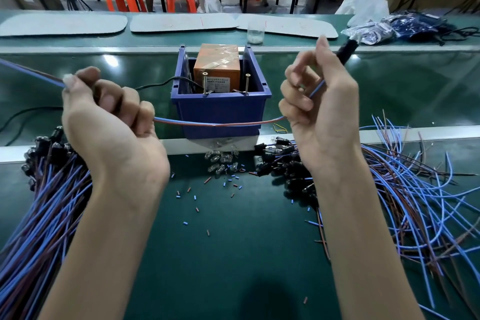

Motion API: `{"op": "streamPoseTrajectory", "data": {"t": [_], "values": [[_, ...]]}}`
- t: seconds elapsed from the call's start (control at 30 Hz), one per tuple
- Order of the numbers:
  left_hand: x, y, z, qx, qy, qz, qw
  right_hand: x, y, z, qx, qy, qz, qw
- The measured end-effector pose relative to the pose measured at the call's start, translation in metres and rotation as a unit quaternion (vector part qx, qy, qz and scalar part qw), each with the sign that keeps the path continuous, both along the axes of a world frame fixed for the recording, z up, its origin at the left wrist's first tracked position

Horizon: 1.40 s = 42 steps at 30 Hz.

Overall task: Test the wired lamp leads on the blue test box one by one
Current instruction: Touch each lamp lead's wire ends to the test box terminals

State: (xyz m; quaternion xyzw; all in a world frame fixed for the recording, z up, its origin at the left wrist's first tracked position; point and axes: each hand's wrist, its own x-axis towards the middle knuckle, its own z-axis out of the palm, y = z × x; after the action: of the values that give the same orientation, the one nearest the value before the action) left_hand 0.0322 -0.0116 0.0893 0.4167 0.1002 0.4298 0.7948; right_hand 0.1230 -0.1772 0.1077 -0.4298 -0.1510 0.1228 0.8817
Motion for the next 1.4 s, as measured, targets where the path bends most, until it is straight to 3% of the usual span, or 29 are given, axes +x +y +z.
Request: {"op": "streamPoseTrajectory", "data": {"t": [0.13, 0.3, 0.4, 0.5, 0.63, 0.77, 0.93, 1.17, 1.4], "values": [[0.001, -0.002, 0.012, -0.035, -0.035, 0.027, 0.998, -0.002, 0.000, -0.001, -0.039, -0.036, -0.003, 0.999], [0.004, -0.006, 0.013, 0.137, 0.077, -0.041, 0.987, -0.003, -0.001, -0.001, -0.086, -0.102, 0.004, 0.991], [0.006, -0.010, 0.011, 0.297, 0.166, -0.126, 0.932, -0.004, -0.003, -0.001, -0.123, -0.137, 0.015, 0.983], [0.006, -0.017, 0.005, 0.436, 0.200, -0.170, 0.861, -0.005, -0.001, -0.003, -0.149, -0.155, 0.037, 0.976], [0.006, -0.017, 0.004, 0.474, 0.227, -0.199, 0.827, -0.005, 0.003, -0.005, -0.147, -0.148, 0.027, 0.978], [0.003, -0.010, 0.005, 0.471, 0.230, -0.213, 0.825, 0.000, -0.001, -0.007, -0.152, -0.111, 0.007, 0.982], [0.004, -0.010, 0.004, 0.451, 0.207, -0.246, 0.832, 0.001, -0.003, -0.007, -0.180, -0.137, 0.023, 0.974], [0.012, -0.021, -0.001, 0.438, 0.169, -0.177, 0.865, -0.005, -0.002, -0.005, -0.218, -0.201, 0.057, 0.953], [0.014, -0.019, -0.004, 0.470, 0.163, -0.138, 0.856, -0.001, -0.006, -0.005, -0.253, -0.189, 0.055, 0.947]]}}
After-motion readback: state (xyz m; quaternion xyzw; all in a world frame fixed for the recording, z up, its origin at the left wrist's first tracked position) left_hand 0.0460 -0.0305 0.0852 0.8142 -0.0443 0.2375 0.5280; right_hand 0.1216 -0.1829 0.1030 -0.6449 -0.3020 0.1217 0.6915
